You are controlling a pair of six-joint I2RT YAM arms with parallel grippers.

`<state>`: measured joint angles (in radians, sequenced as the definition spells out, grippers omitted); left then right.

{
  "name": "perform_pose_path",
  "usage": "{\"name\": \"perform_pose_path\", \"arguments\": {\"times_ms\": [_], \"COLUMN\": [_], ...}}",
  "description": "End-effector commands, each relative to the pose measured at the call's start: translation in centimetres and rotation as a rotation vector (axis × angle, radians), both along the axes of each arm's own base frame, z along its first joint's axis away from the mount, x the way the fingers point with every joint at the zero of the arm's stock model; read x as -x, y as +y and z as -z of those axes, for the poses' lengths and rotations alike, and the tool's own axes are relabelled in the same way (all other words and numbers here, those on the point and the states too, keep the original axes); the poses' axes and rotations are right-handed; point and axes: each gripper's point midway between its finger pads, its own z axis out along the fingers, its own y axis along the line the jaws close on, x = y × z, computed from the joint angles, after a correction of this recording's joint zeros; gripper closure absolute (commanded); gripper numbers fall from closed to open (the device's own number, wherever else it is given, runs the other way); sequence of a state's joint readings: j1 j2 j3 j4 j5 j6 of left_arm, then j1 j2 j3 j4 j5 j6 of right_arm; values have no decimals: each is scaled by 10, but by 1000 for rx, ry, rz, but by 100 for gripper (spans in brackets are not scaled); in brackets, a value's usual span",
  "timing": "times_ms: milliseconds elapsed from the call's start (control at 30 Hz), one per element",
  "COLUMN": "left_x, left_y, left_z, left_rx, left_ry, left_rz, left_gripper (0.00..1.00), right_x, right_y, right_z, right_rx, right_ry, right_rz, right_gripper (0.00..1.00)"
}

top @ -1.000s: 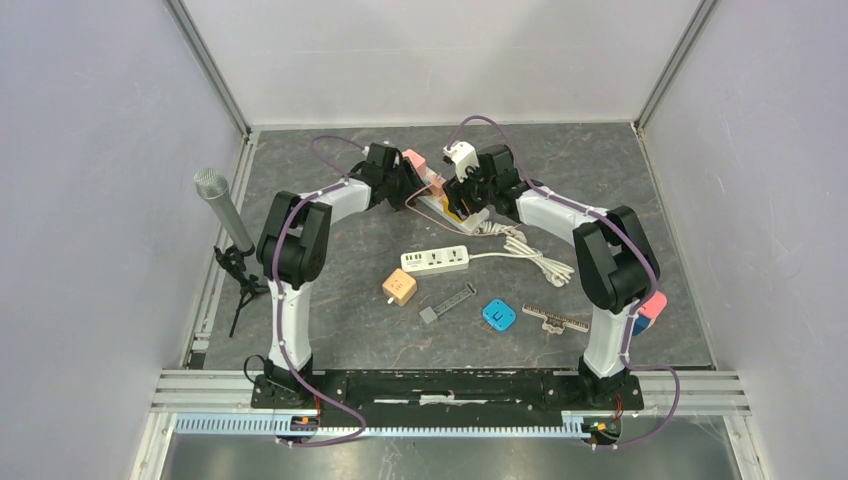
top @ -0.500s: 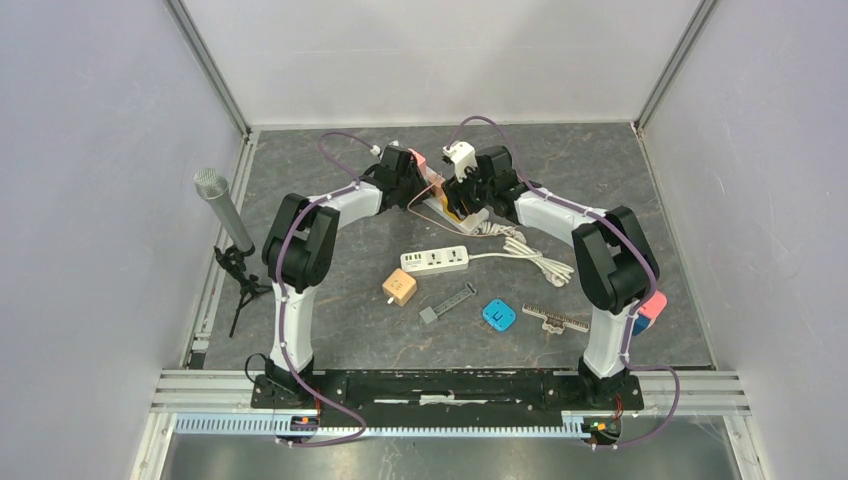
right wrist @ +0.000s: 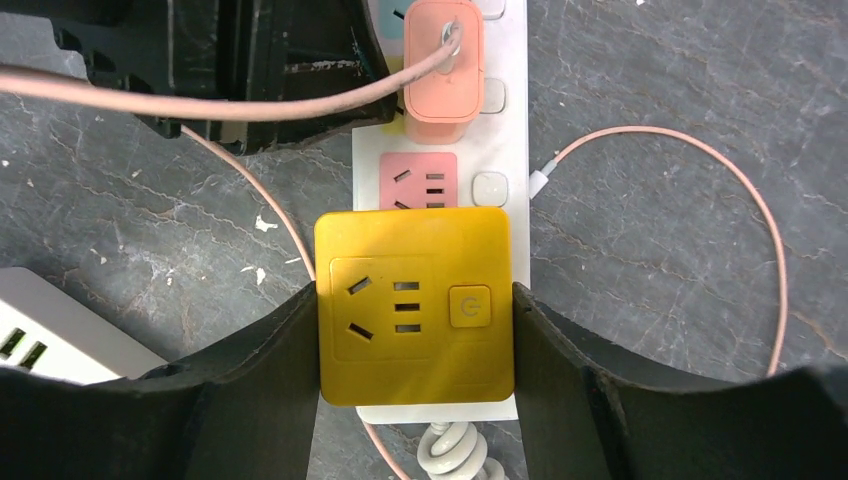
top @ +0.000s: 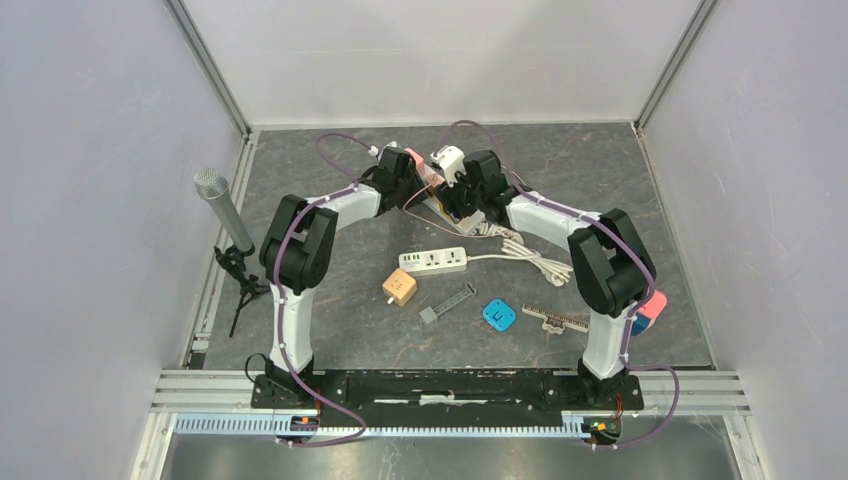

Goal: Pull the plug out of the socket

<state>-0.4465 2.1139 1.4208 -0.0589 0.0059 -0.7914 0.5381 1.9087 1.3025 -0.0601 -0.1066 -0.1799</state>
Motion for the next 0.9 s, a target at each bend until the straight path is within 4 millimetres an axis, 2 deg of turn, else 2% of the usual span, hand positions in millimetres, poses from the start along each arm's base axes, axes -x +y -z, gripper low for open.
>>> {"name": "perform_pose_path", "arguments": {"times_ms": [0, 133, 267, 400, 500, 567, 700, 867], "left_x": [59, 61, 60, 62, 63, 64, 66, 66], "left_y": [35, 32, 32, 22, 20, 19, 18, 18], "left_z": [73, 77, 77, 77, 77, 77, 78, 77], "left_rx": [-184, -181, -181, -150, -135, -131, -126, -127], "left_ry": [259, 279, 280, 314, 332, 348, 373, 385], "left_rz": [21, 38, 39, 68, 64, 60, 51, 41], "left_gripper": [56, 56, 56, 56, 57, 58, 60, 63], "right_x": [2, 0, 4, 13, 10, 9, 4, 11], "right_y": [14, 21, 27, 35, 30, 24, 21, 29], "right_z": [-24, -34, -34, -21, -21, -25, -40, -31], "right_rx": [17, -112, -235, -63, -10, -40, -239, -133], "right_ry": [-109, -77, -8, -57, -94, -80, -15, -33], "right_rz": [-40, -55, -68, -92, -77, -68, -49, -79], "right_gripper": [100, 100, 100, 100, 100, 100, 100, 100]}}
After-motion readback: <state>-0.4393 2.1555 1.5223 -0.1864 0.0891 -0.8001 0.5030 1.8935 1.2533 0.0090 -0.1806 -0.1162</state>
